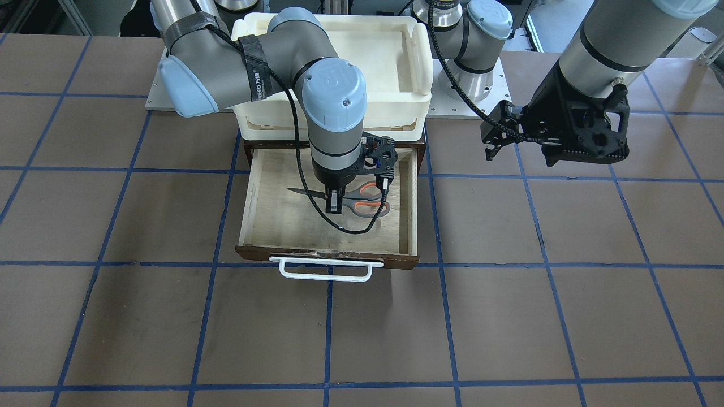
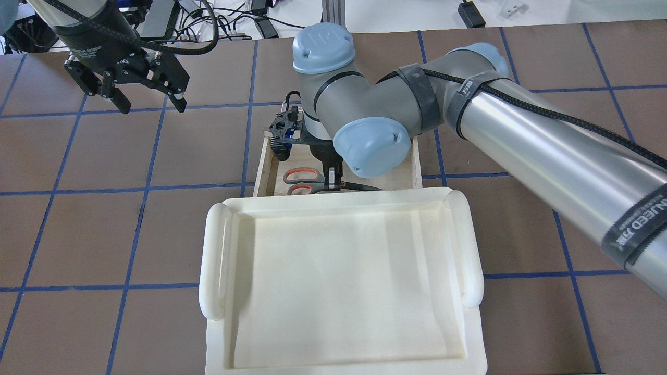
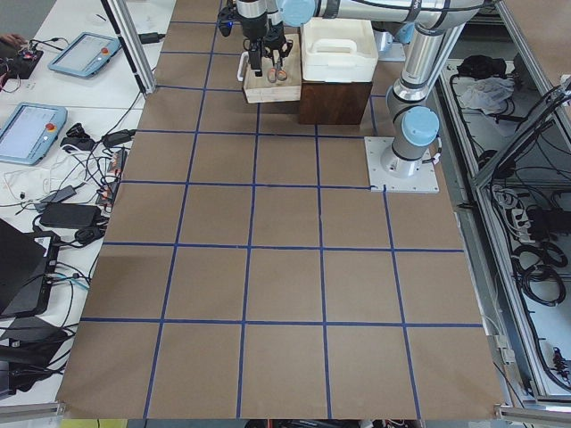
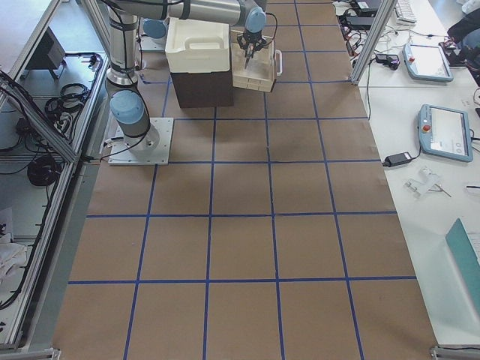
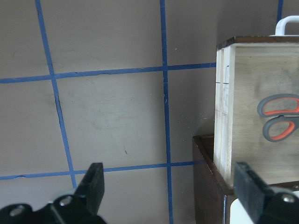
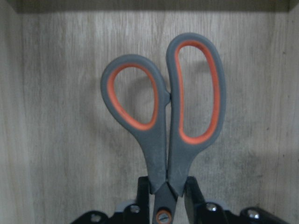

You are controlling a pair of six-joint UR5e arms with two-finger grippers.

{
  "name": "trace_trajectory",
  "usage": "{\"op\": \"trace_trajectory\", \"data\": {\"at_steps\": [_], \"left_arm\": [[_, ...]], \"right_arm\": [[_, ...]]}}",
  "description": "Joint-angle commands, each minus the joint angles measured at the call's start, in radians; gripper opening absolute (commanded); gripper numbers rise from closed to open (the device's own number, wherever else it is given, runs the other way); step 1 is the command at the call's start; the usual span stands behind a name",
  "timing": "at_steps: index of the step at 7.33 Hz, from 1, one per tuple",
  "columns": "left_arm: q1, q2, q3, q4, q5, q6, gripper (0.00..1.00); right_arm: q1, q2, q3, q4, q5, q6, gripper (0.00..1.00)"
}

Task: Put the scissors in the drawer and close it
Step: 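Lower the scissors into the drawer and open the right gripper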

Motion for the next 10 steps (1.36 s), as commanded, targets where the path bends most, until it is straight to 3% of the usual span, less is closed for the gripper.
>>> {"op": "trace_trajectory", "data": {"at_steps": [1,3,7,10], "left_arm": [[0.0,0.002,-0.001,0.0,0.001,-0.003,1.0],[0.001,0.004,-0.001,0.0,0.0,-0.005,1.0],[0.002,-0.021,0.015,0.034,-0.005,-0.005,1.0],[-0.023,-0.065,0.03,0.169,-0.013,-0.003,1.0]], "right_arm": [[0.0,0.0,0.003,-0.003,-0.001,-0.005,0.6],[0.0,-0.005,0.003,-0.003,0.0,0.007,0.97],[-0.07,-0.096,-0.007,0.006,-0.004,0.024,1.0],[-0.314,-0.25,-0.005,0.064,-0.004,0.064,1.0]]}}
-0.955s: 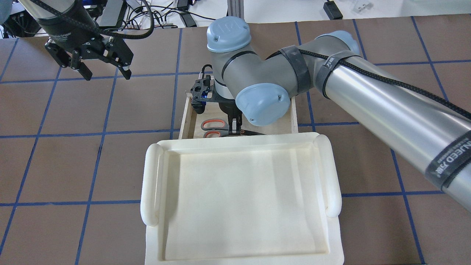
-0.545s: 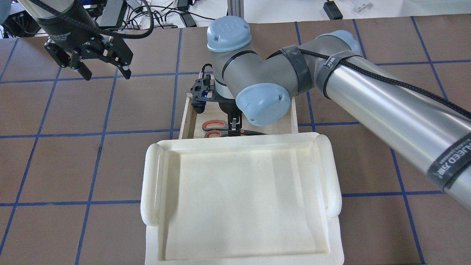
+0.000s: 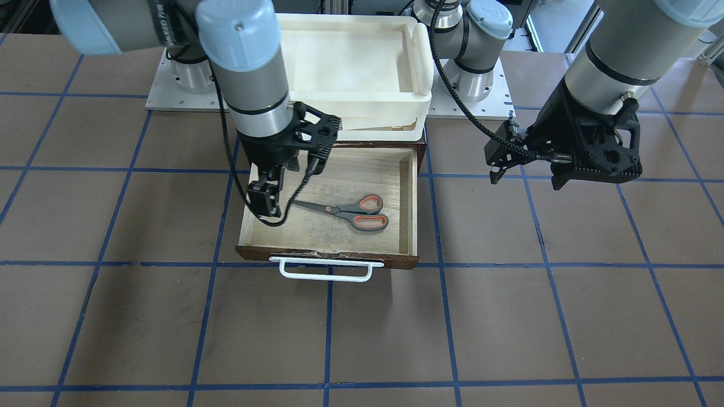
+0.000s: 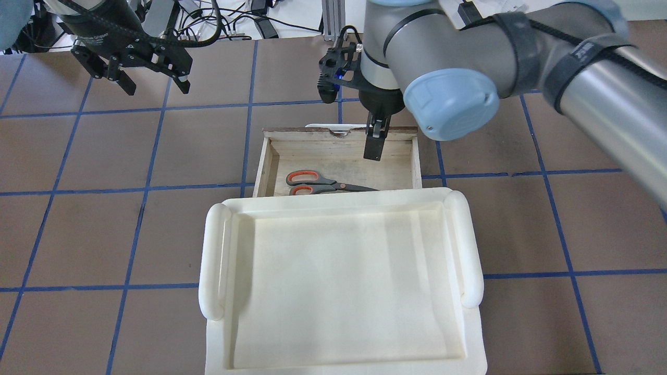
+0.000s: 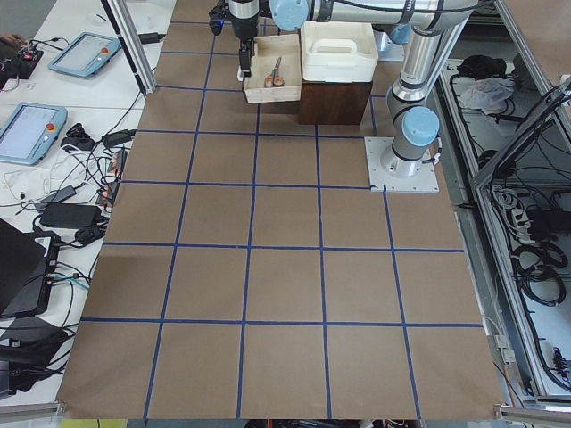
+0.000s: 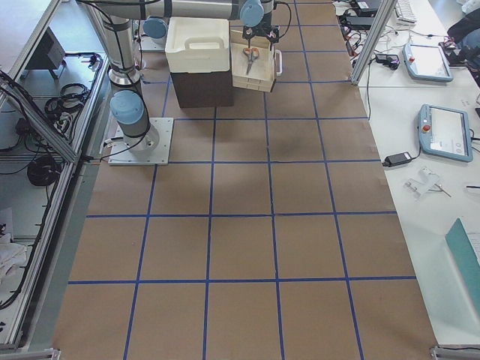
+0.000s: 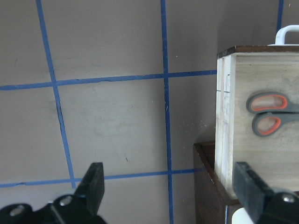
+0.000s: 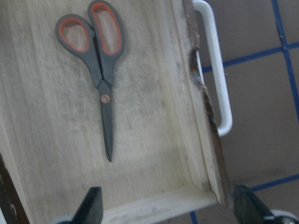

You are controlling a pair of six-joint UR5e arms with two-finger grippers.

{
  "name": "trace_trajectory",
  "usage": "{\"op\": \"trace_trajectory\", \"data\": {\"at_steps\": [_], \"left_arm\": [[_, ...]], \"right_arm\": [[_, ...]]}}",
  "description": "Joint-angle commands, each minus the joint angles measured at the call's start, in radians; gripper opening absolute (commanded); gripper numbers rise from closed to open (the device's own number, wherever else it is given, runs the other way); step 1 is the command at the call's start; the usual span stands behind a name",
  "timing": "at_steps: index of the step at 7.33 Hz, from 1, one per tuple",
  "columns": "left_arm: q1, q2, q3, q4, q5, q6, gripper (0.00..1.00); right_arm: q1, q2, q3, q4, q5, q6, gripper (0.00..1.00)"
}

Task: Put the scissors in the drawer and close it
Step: 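Raise the right gripper away while moving the left gripper toward the drawer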

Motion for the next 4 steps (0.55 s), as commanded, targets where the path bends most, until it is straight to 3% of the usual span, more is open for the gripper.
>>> {"op": "trace_trajectory", "data": {"at_steps": [1,2,4], "left_arm": [[-0.026,-0.055,0.046,0.079,-0.004,0.0,1.0],[-0.058,-0.08,0.068,0.08,0.001,0.003,1.0],[-0.072,-0.158,0.069,0.092,-0.004,0.004,1.0]], "right_arm": [[-0.167,-0.128,0.001,0.097,-0.003,0.015,1.0],[-0.215,-0.189,0.001,0.153,-0.011,0.078,1.0],[-0.246,-0.245,-0.007,0.23,-0.028,0.404,1.0]]}}
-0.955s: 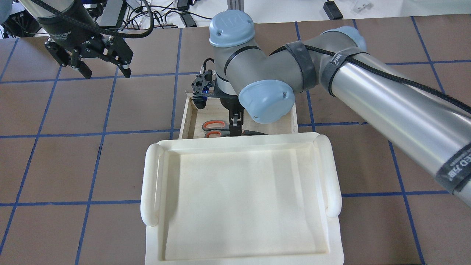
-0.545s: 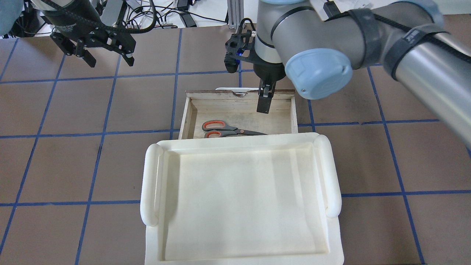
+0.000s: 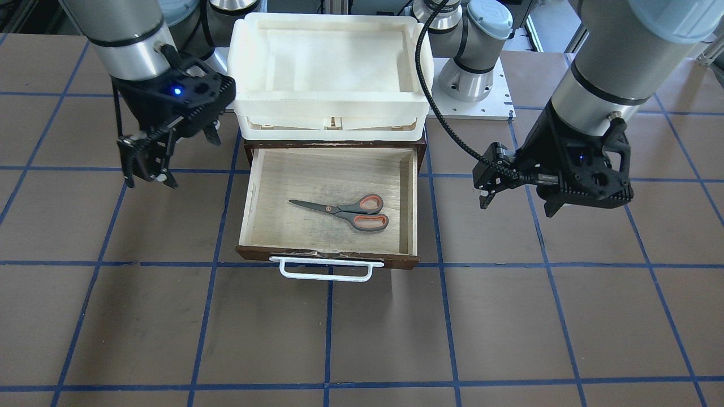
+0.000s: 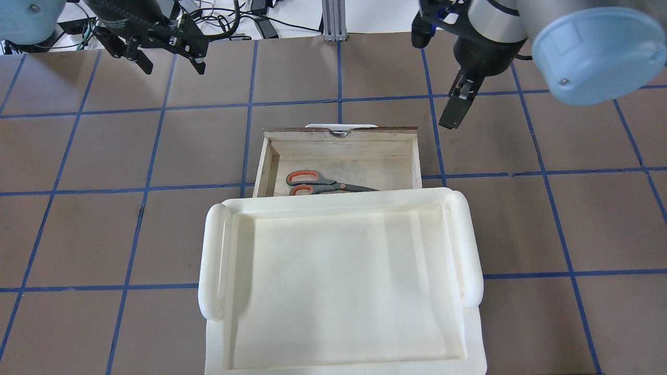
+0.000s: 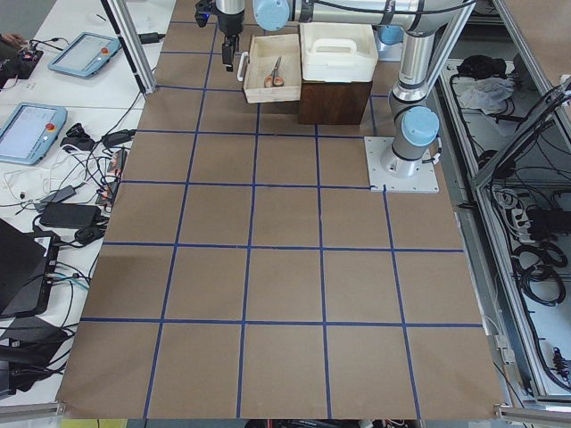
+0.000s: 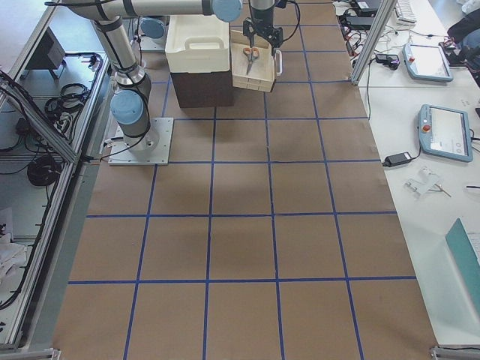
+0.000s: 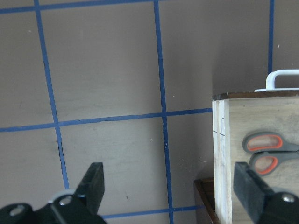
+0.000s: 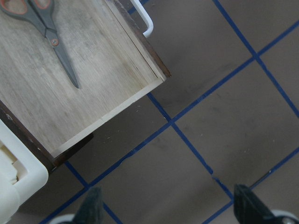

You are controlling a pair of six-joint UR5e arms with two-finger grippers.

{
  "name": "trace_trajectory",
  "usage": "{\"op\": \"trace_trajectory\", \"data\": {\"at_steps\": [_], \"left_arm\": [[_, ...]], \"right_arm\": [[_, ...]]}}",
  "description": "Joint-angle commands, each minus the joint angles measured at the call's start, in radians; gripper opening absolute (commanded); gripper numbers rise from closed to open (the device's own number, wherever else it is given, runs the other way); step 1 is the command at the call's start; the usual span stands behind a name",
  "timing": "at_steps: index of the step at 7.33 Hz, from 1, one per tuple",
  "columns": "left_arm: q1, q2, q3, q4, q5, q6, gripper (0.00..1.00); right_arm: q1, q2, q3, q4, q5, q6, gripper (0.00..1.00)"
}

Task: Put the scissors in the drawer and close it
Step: 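Raise the right gripper away while moving the left gripper toward the drawer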

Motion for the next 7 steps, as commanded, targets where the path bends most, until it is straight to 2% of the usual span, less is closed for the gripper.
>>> {"op": "trace_trajectory", "data": {"at_steps": [1,2,4,6,7], "left_arm": [[-0.045,-0.095,0.019,0.016,-0.002,-0.001,1.0],[-0.05,-0.144,0.032,0.033,-0.002,-0.001,1.0],[-0.056,-0.244,0.039,0.105,-0.003,-0.016,1.0],[-0.071,-0.313,0.08,0.106,-0.045,-0.031,1.0],[-0.076,-0.335,0.094,0.105,-0.045,-0.033,1.0]], "right_arm": [[-0.022,-0.048,-0.006,0.043,-0.015,0.371,1.0],[-0.03,-0.05,-0.006,0.045,-0.004,0.502,1.0],[-0.022,-0.051,0.015,0.051,0.007,0.52,1.0],[-0.019,-0.057,0.017,0.055,0.005,0.824,1.0],[-0.021,-0.05,0.018,0.048,-0.014,0.817,1.0]]}}
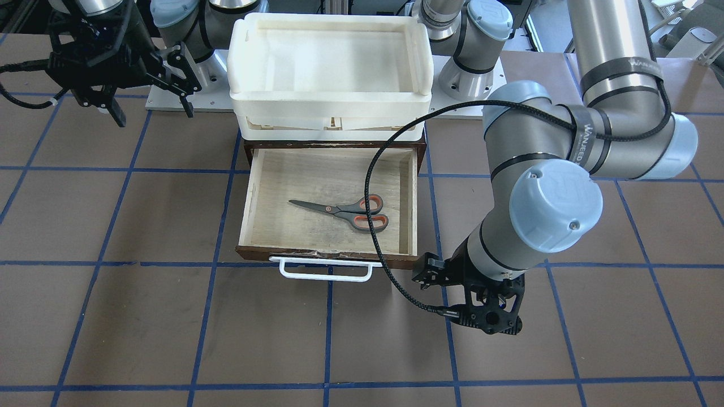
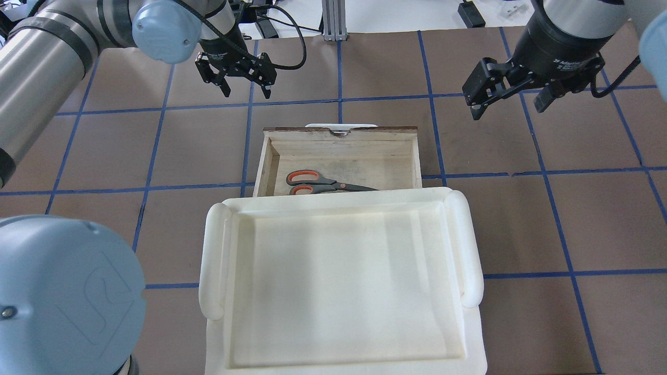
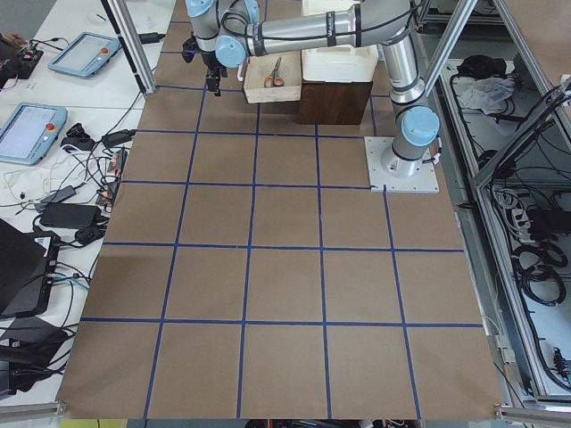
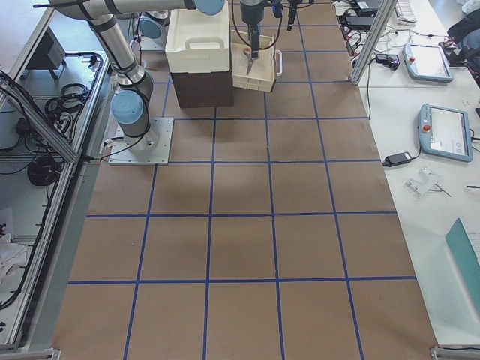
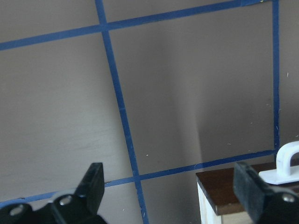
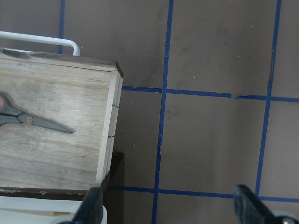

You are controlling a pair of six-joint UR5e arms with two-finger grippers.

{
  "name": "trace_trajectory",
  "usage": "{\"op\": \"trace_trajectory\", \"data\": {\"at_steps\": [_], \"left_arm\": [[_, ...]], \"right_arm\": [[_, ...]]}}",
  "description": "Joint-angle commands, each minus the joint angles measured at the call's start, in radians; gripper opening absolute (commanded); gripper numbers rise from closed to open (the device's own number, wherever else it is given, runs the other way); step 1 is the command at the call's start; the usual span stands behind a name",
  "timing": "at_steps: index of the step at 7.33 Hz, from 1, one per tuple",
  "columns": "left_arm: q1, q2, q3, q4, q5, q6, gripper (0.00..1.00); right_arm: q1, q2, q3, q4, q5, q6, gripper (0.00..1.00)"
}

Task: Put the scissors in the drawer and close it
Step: 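Raise the right gripper away while moving the left gripper toward the drawer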

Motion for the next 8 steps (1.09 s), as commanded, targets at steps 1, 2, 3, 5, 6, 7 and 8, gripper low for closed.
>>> {"op": "trace_trajectory", "data": {"at_steps": [1,2,3,5,6,7,8], "left_arm": [[-0.007,-0.057,0.018,-0.001,-0.007,-0.006,1.0],[-0.009,-0.074,0.017,-0.004,-0.007,-0.006,1.0],[-0.013,-0.079,0.015,-0.01,-0.006,-0.006,1.0],[-0.012,-0.079,0.013,-0.051,-0.012,-0.006,1.0],[-0.009,-0.077,0.013,-0.074,-0.039,-0.014,1.0],[-0.007,-0.077,0.013,-0.103,-0.041,-0.014,1.0],[-0.007,-0.073,0.013,-0.123,-0.044,-0.015,1.0]], "right_arm": [[0.0,0.007,0.002,0.004,-0.072,0.009,1.0],[-0.001,0.004,0.004,-0.019,-0.09,-0.002,1.0],[-0.001,0.006,0.004,-0.034,-0.085,-0.002,1.0],[-0.001,0.009,0.004,-0.043,-0.075,0.022,1.0],[-0.001,0.009,0.002,-0.071,-0.075,0.061,1.0],[0.0,0.015,0.002,-0.129,-0.075,0.164,1.0],[0.005,0.019,-0.001,-0.148,-0.075,0.182,1.0]]}}
